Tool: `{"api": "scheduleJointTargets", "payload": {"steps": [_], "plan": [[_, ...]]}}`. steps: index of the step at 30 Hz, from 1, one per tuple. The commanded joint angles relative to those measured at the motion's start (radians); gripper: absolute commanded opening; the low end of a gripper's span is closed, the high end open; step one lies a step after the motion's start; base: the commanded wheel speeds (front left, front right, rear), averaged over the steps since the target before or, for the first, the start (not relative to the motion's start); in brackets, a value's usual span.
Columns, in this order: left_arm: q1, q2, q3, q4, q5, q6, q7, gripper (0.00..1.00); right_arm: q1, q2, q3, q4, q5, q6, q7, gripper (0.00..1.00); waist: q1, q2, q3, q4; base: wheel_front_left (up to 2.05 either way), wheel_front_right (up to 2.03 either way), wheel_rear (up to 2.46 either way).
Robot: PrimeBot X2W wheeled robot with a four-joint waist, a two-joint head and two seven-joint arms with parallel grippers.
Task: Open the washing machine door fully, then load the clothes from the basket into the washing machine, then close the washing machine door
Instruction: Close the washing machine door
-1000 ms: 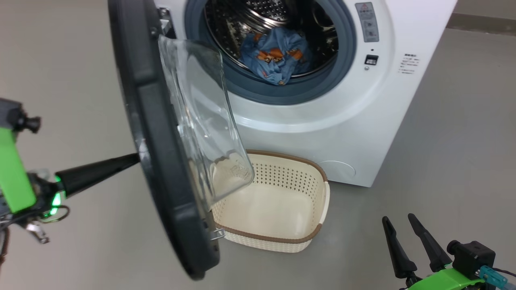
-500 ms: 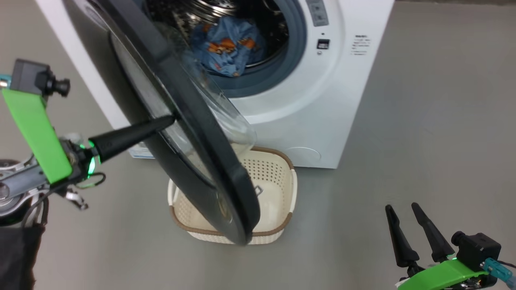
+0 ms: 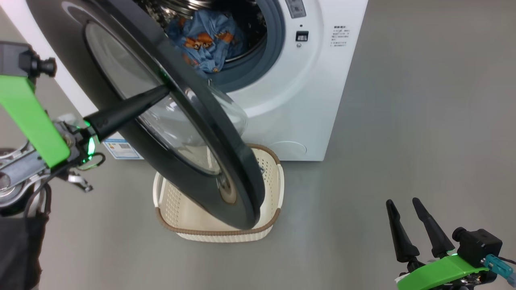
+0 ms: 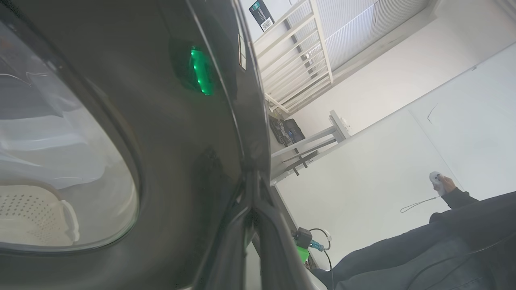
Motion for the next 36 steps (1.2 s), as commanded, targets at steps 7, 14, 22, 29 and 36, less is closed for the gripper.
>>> {"api": "scheduleJointTargets", "payload": {"steps": [7, 14, 22, 29, 36], "plan": [[0.097, 0.079, 0.087, -0.065, 0.017, -0.003, -0.029, 0.0, -0.002, -0.001, 0.021, -0.019, -0.015, 0.002, -0.005, 1.0, 0.0, 0.0, -0.05, 0.02, 0.0, 0.0, 0.0], [0.258, 0.107, 0.11, -0.116, 0.068, -0.003, -0.099, 0.0, 0.019, -0.009, 0.031, -0.015, -0.007, 0.002, -0.005, 1.0, 0.0, 0.0, -0.085, 0.02, 0.0, 0.0, 0.0], [0.448, 0.142, 0.13, -0.135, 0.14, -0.003, -0.259, 0.18, 0.039, -0.03, 0.031, -0.018, -0.004, 0.002, -0.005, 1.0, 0.0, 0.0, -0.101, 0.001, 0.0, 0.0, 0.0], [0.593, 0.183, 0.087, -0.1, 0.186, -0.003, -0.448, 0.75, 0.056, -0.048, 0.034, -0.011, -0.004, 0.002, -0.005, 1.0, 0.0, 0.0, -0.109, -0.036, 0.0, 0.0, 0.0], [0.673, 0.224, 0.009, -0.064, 0.229, -0.003, -0.64, 1.0, 0.065, -0.063, 0.029, -0.008, -0.004, 0.002, -0.005, 1.0, 0.0, 0.0, -0.109, -0.08, 0.0, 0.0, 0.0]]}}
